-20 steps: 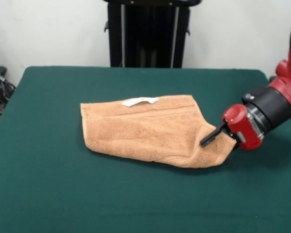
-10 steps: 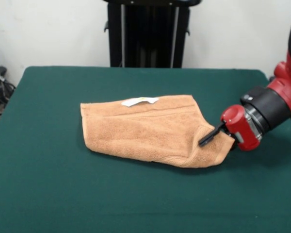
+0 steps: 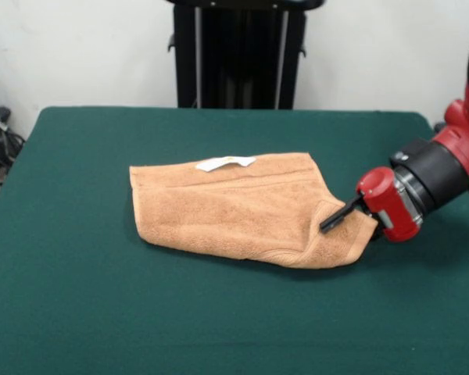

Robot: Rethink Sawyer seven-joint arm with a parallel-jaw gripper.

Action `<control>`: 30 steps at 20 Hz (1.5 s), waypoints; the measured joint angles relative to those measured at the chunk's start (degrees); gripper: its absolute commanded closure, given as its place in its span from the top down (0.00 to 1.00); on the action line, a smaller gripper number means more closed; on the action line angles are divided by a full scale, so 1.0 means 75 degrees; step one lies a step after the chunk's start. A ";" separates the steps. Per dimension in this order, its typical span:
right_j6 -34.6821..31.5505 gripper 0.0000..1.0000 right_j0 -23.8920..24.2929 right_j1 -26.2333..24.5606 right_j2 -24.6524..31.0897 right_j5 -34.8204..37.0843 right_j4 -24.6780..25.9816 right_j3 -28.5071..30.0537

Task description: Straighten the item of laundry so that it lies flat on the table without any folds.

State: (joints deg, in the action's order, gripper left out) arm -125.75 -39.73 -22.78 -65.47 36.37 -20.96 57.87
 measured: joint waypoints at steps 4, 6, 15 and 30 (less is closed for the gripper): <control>-0.0103 1.00 -0.0021 -0.0073 -0.0083 0.0000 -0.0002 -0.0004; -0.0143 0.00 -0.0018 -0.0128 -0.0100 0.0002 -0.0002 -0.0003; -0.0155 0.00 -0.0018 -0.0395 -0.0185 0.0000 -0.0002 -0.0020; -0.0155 0.00 0.0100 -0.0614 -0.0500 0.0378 -0.0039 -0.0391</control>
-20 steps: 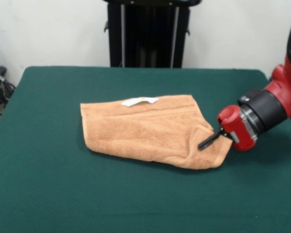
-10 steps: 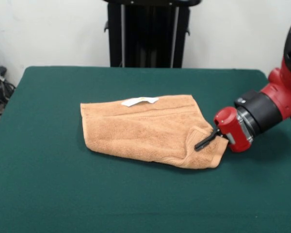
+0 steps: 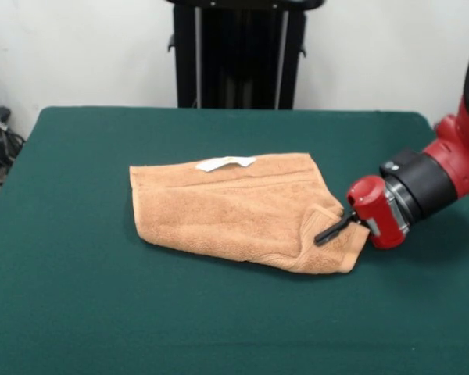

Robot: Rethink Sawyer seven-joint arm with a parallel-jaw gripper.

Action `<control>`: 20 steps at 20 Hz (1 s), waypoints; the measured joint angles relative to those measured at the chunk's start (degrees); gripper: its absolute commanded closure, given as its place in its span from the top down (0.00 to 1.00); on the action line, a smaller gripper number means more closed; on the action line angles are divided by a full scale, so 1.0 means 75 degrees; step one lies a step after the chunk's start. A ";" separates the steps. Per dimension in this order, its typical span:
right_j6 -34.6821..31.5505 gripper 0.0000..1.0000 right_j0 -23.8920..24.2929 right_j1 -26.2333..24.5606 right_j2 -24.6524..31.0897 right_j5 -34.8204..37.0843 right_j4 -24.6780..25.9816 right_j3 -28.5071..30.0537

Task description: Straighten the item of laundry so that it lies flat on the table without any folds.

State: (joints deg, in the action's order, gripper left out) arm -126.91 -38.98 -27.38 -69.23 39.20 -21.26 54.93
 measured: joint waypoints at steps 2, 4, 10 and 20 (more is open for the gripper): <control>0.0000 0.00 0.0074 -0.0071 -0.0126 0.0281 -0.0053 -0.0178; -0.0011 0.00 0.0146 -0.0140 -0.0253 0.0558 -0.0111 -0.0354; -0.0120 0.00 0.0427 -0.0283 -0.0600 0.1363 -0.0284 -0.0889; -0.0668 0.00 0.0792 -0.0543 -0.1218 0.2443 -0.0475 -0.1621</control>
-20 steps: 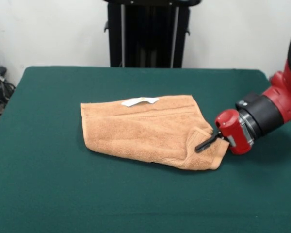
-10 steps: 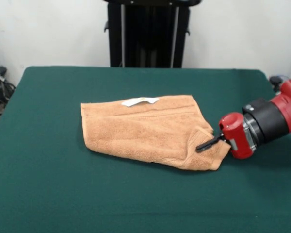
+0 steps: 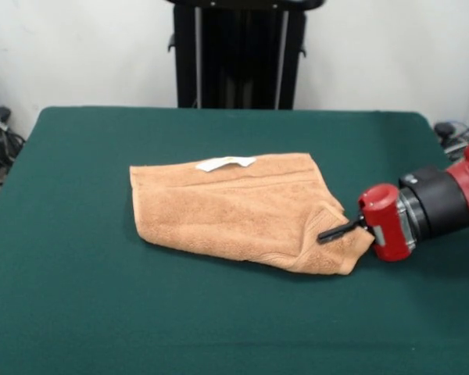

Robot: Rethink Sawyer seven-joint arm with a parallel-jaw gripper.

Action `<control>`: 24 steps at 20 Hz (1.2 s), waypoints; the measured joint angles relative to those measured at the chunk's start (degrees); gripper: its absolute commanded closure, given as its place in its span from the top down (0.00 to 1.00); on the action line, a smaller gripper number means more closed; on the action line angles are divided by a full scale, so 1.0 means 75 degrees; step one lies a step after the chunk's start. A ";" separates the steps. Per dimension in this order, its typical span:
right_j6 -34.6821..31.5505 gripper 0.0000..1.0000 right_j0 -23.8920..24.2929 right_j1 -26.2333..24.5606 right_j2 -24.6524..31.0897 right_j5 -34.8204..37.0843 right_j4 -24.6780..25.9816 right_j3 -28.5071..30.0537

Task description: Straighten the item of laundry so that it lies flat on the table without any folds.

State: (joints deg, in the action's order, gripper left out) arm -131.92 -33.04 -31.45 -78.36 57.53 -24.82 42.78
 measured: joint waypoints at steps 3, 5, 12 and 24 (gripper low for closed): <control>-0.0402 0.00 0.0232 -0.0154 -0.0409 0.0588 -0.0124 -0.0407; -0.0731 0.00 0.0386 -0.0263 -0.0698 0.1034 -0.0196 -0.0683; -0.2444 0.00 0.1063 -0.0647 -0.1848 0.3134 -0.0453 -0.1804; -0.4393 0.00 0.1977 -0.0932 -0.2906 0.5514 -0.0737 -0.2987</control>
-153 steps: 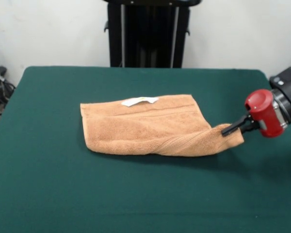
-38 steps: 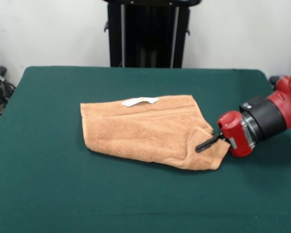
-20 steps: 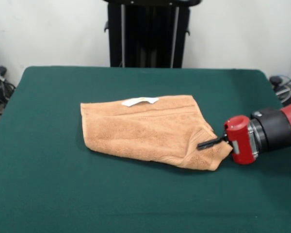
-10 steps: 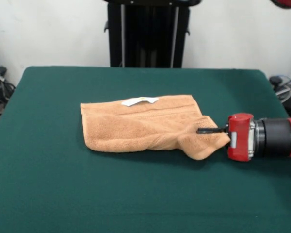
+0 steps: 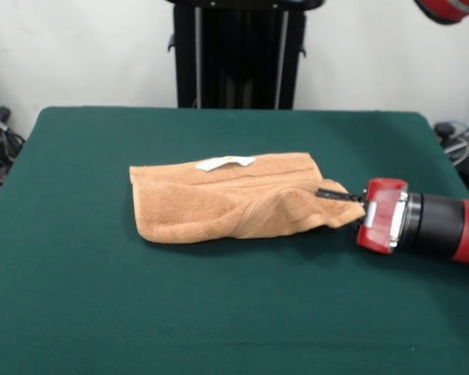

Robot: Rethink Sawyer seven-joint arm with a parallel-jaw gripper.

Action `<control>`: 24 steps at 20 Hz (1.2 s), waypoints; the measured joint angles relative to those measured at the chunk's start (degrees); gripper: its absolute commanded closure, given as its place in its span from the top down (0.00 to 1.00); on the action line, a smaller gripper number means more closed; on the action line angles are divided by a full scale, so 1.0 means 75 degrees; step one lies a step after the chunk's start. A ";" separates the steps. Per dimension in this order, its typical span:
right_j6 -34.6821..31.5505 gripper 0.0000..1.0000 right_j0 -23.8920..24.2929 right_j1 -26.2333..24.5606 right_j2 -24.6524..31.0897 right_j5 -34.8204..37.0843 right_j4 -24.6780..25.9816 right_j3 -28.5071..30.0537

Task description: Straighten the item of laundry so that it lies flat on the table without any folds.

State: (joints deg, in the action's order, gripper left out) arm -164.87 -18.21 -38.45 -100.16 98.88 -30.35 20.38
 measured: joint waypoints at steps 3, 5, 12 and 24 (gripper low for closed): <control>-0.0036 0.00 0.0127 -0.0013 -0.0189 0.0375 -0.0028 -0.0189; -0.0036 0.00 0.0181 -0.0024 -0.0324 0.0523 -0.0028 -0.0282; -0.0038 0.00 0.0249 -0.0082 -0.0906 0.0708 -0.0025 -0.0434; -0.0394 0.00 0.0244 -0.0124 -0.1555 0.0707 -0.0034 -0.0470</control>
State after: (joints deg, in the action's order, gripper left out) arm -167.82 -16.38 -39.37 -111.82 104.18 -30.61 16.85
